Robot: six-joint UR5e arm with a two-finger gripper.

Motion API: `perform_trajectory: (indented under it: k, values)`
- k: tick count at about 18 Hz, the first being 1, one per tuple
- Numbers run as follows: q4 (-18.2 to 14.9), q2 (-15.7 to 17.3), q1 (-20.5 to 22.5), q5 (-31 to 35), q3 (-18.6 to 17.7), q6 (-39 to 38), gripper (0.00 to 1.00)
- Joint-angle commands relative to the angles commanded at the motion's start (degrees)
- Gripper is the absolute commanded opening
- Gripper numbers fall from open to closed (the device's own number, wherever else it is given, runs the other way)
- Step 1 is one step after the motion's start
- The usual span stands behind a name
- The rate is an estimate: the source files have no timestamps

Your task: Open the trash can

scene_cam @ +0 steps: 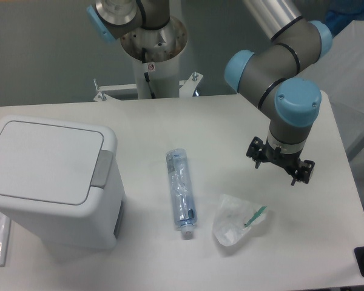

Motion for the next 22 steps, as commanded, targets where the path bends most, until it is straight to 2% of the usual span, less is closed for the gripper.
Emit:
perform_trajectory:
  k: [9,12,16,18,20,22]
  values:
    - [0.1,0.3,-0.3,-2.7,0.6,-0.4,1.0]
    - [1.0,0.1,-1.1,-3.0,0.4,-7.5,1.0]
    - [0.4,1.2,-1.1,-4.7,0.3,-11.0,1.0]
    - [0.2,1.6,-1.6,-7.5,1.0,-14.5,1.0]
    - [0.1,3.5,-1.6,-11.7,1.0,-21.0,1.0]
    - [0.1,3.9,-1.1,-15.9,1.0,-23.1,1.0]
